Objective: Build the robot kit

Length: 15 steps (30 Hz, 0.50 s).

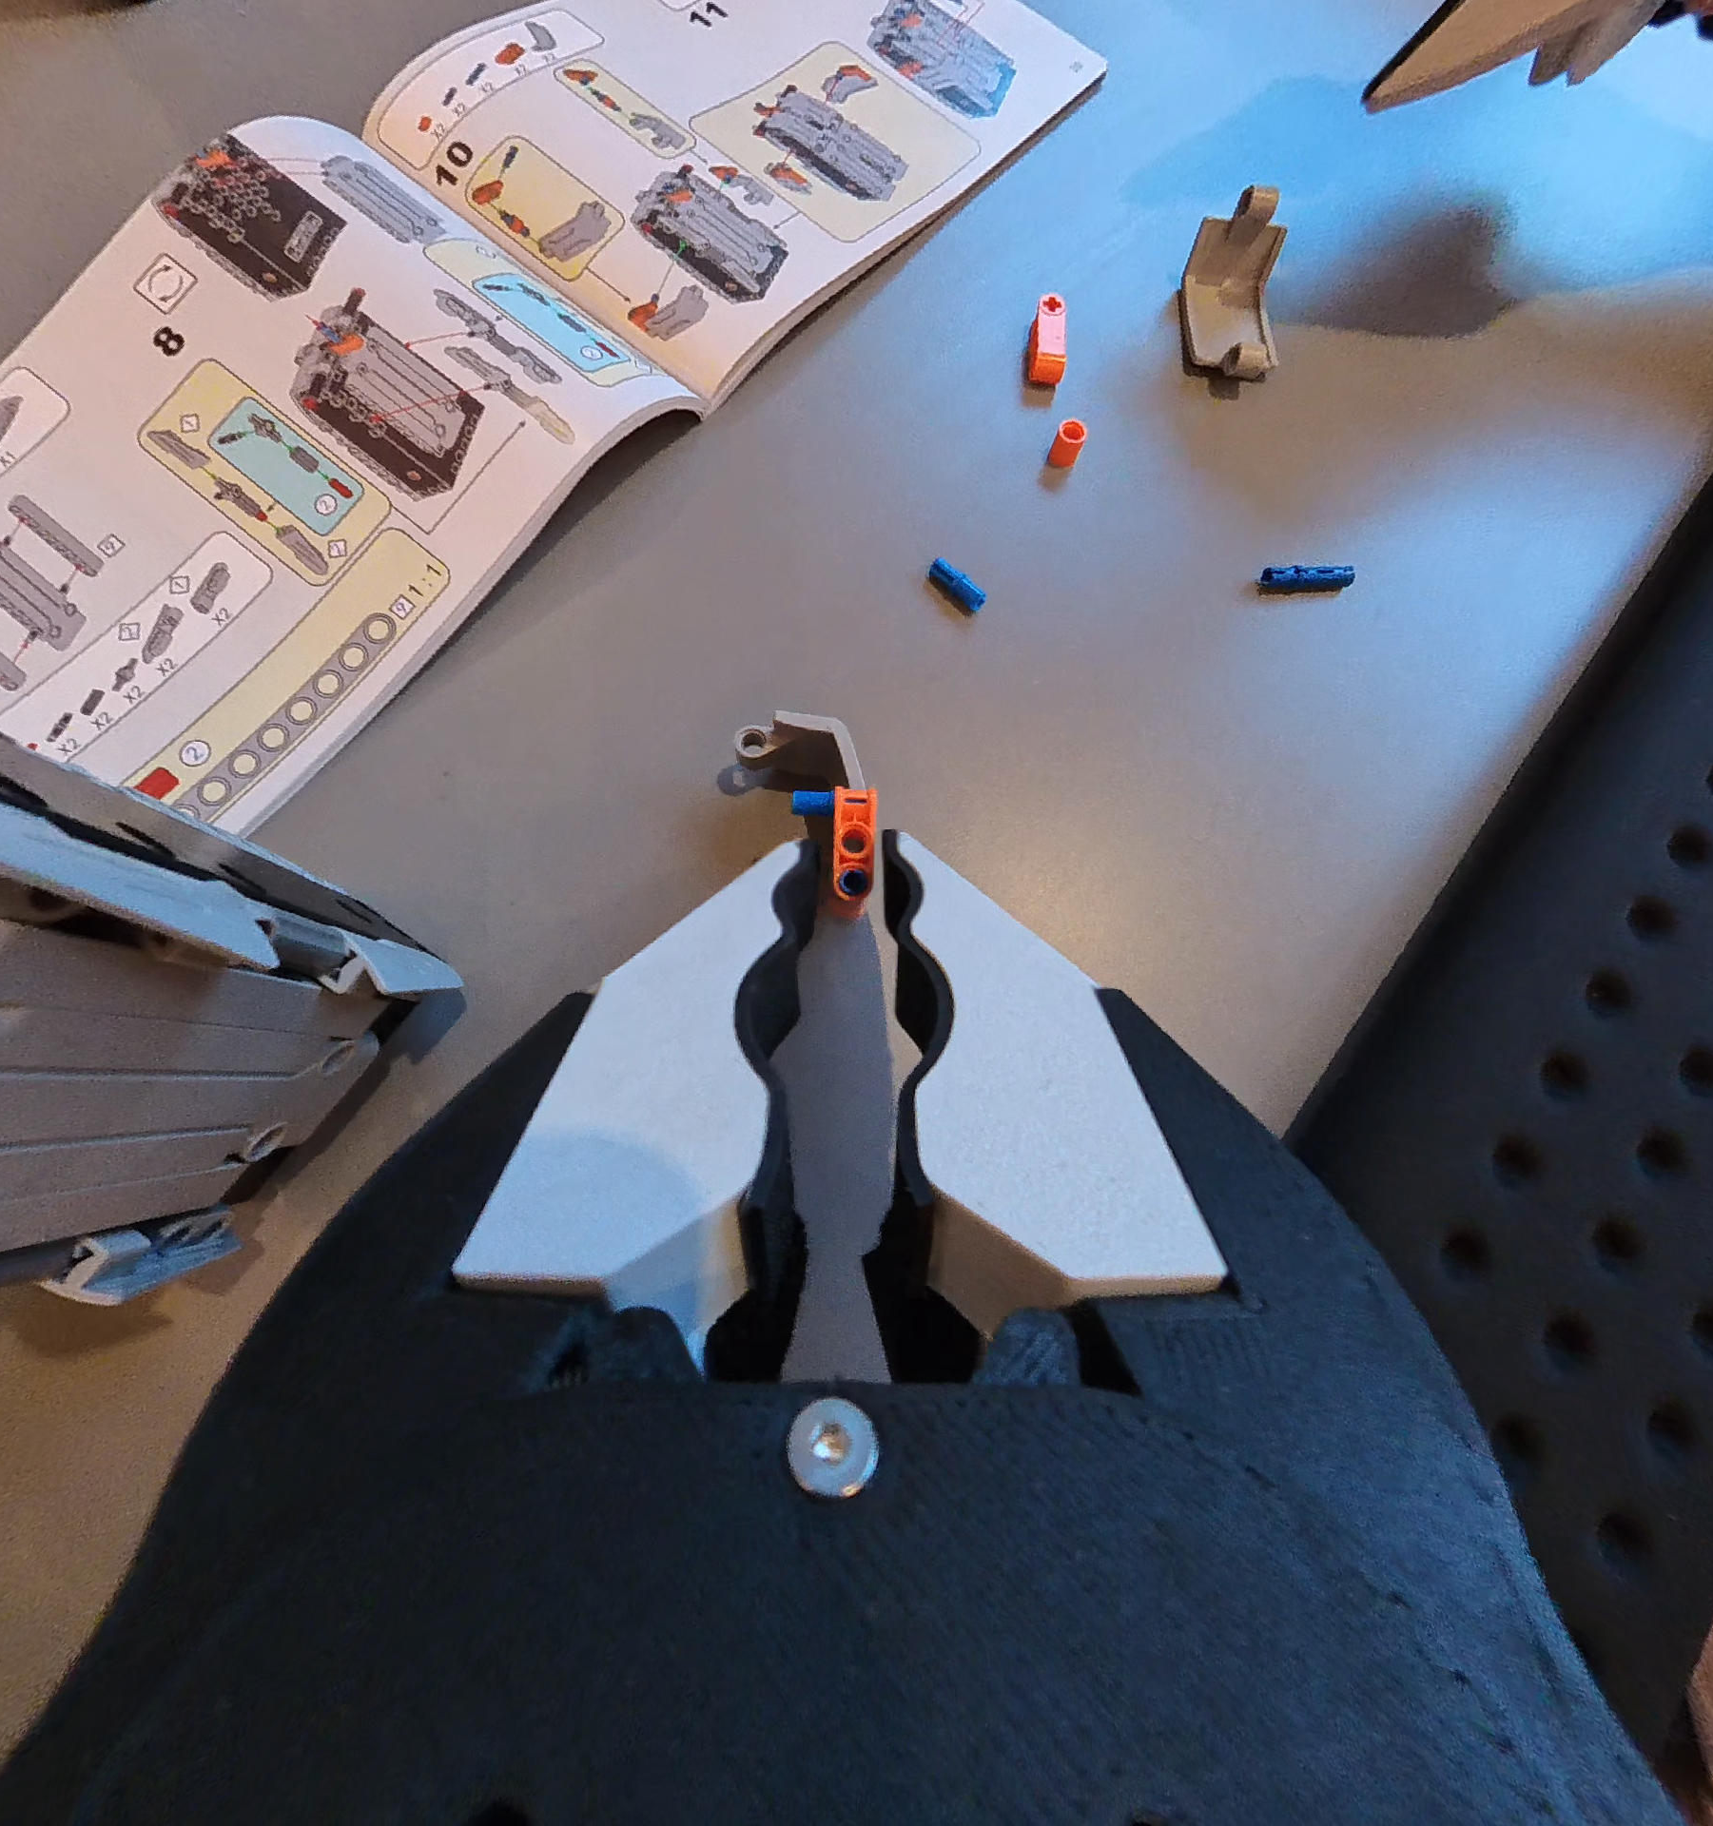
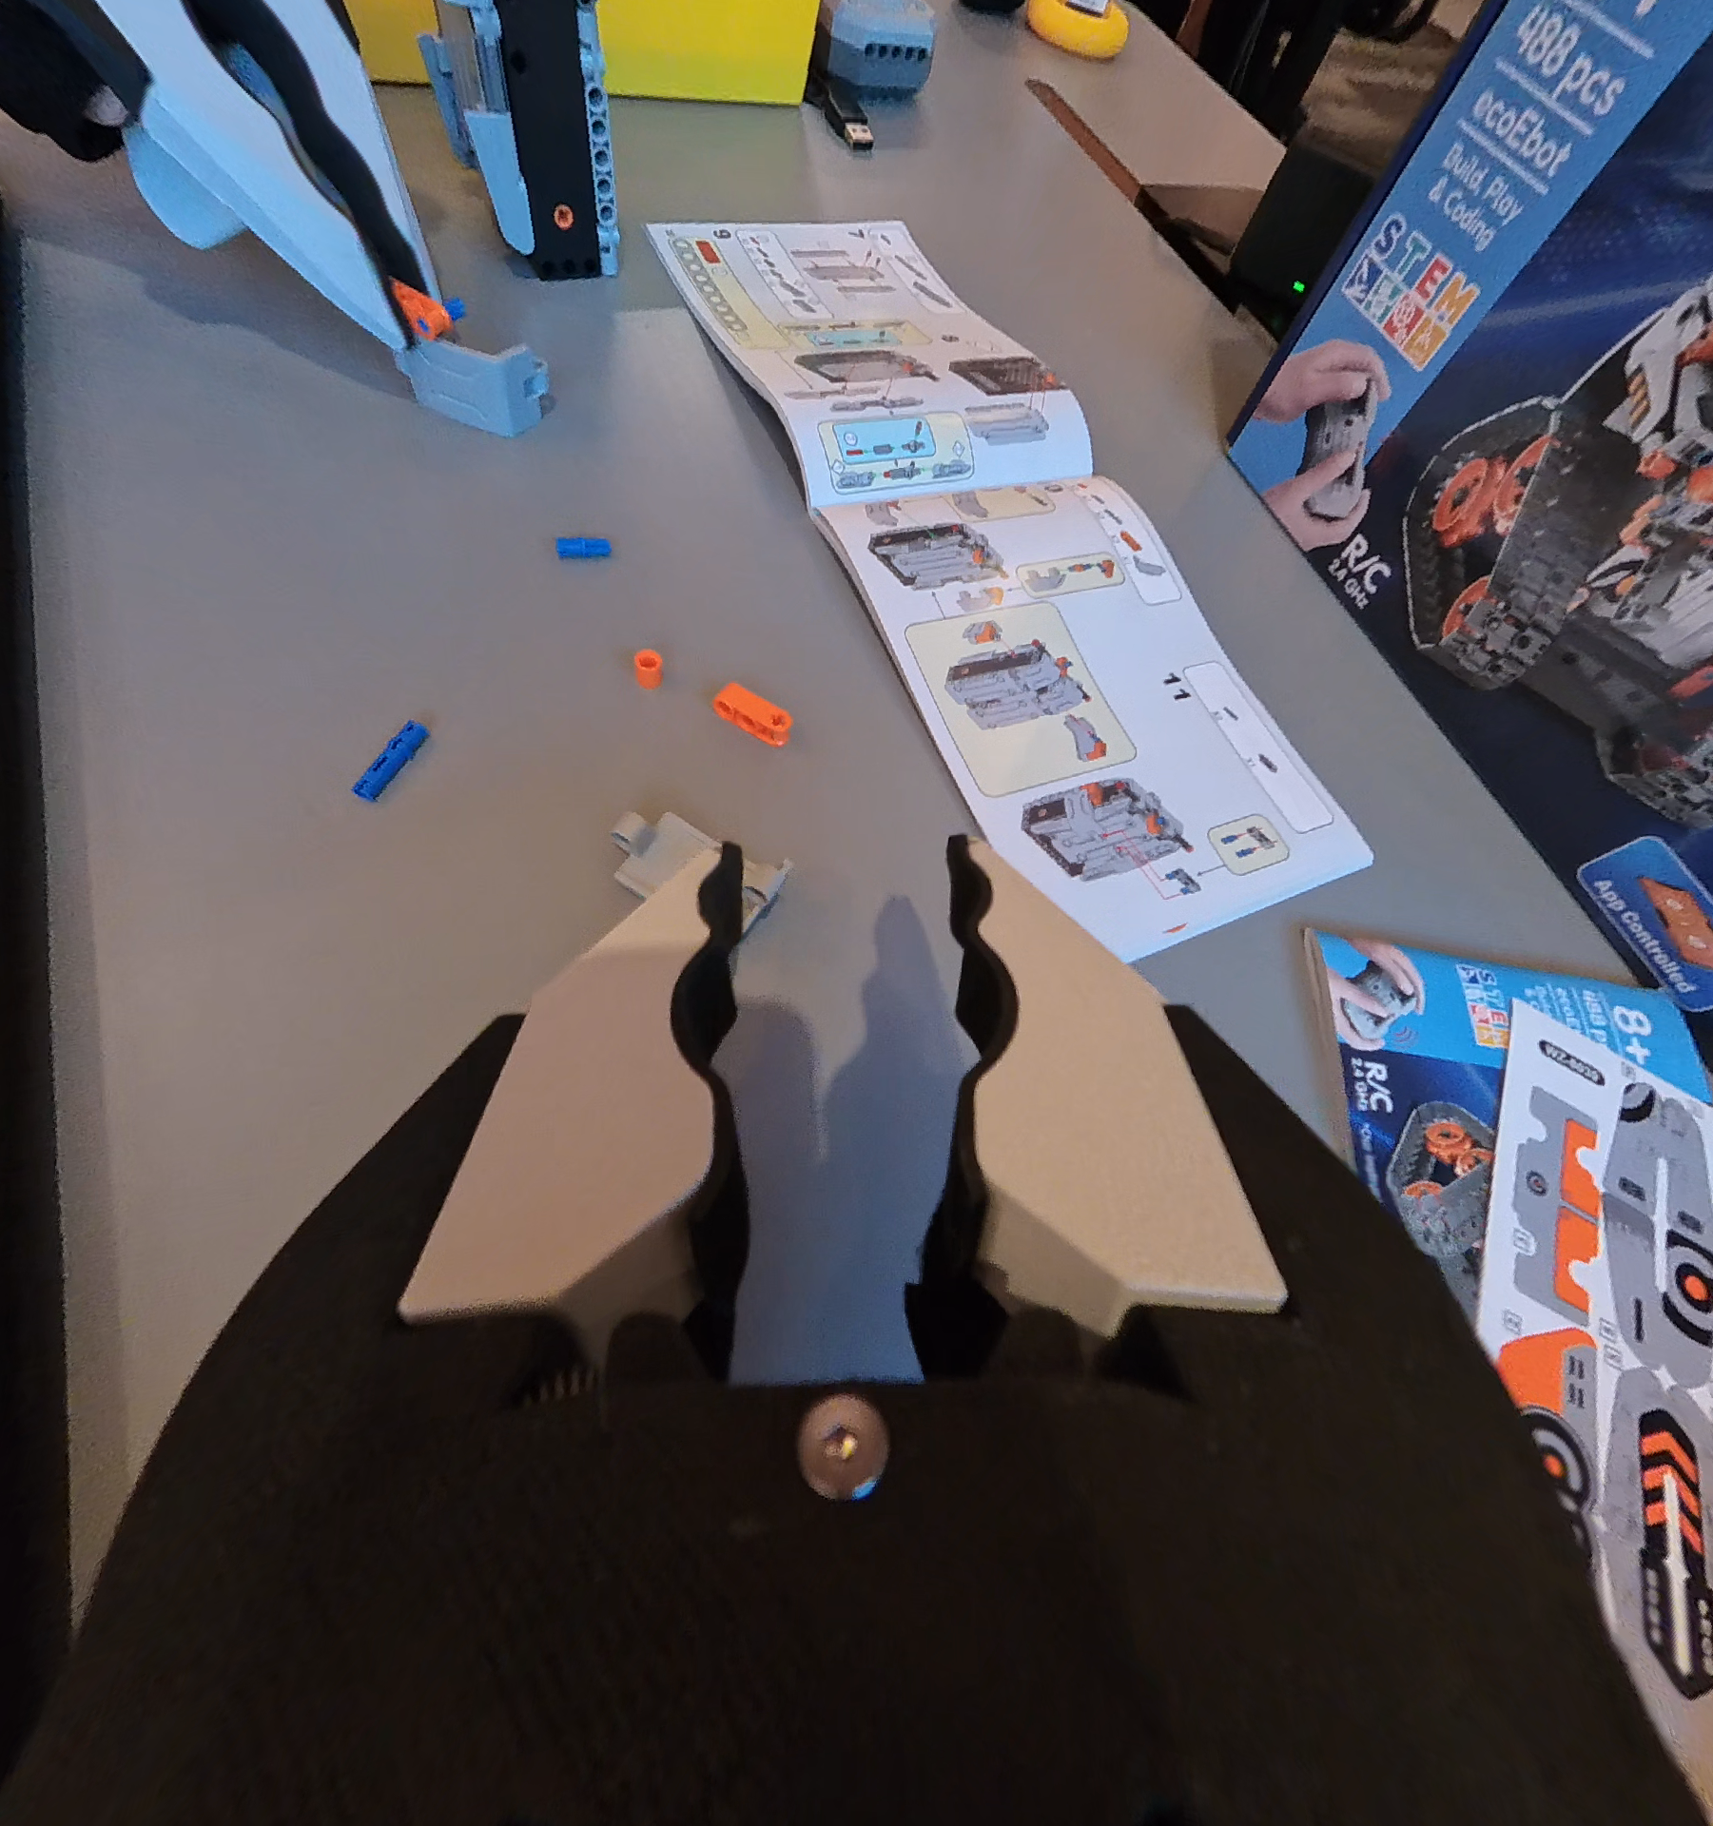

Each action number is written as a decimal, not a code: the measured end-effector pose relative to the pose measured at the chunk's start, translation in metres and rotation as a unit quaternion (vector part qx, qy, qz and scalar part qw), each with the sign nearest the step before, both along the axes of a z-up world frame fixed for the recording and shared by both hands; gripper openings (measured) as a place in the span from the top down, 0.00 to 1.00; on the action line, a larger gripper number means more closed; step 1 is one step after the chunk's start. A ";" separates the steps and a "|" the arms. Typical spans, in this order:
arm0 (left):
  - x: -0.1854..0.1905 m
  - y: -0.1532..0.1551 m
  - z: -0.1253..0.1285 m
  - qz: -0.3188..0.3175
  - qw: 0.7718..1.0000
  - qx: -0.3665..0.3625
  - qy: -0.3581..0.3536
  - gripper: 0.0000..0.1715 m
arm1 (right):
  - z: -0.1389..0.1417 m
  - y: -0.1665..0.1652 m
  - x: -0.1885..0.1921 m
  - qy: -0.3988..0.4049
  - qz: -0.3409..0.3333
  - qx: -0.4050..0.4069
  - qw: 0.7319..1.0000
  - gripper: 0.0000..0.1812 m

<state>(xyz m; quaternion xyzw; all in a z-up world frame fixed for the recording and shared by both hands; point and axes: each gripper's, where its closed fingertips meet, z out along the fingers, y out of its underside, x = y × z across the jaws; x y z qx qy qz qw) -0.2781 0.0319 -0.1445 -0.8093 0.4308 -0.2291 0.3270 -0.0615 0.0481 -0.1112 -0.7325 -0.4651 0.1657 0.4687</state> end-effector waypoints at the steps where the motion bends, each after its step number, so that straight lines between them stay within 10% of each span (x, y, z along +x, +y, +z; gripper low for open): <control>1: -0.001 0.001 0.001 0.004 1.000 0.004 0.000 0.92 | -0.002 0.000 0.000 -0.001 -0.001 -0.007 1.000 0.77; 15: -0.030 -0.028 0.066 0.123 0.981 0.141 -0.044 0.82 | -0.041 -0.009 -0.013 0.012 -0.012 -0.153 0.988 0.82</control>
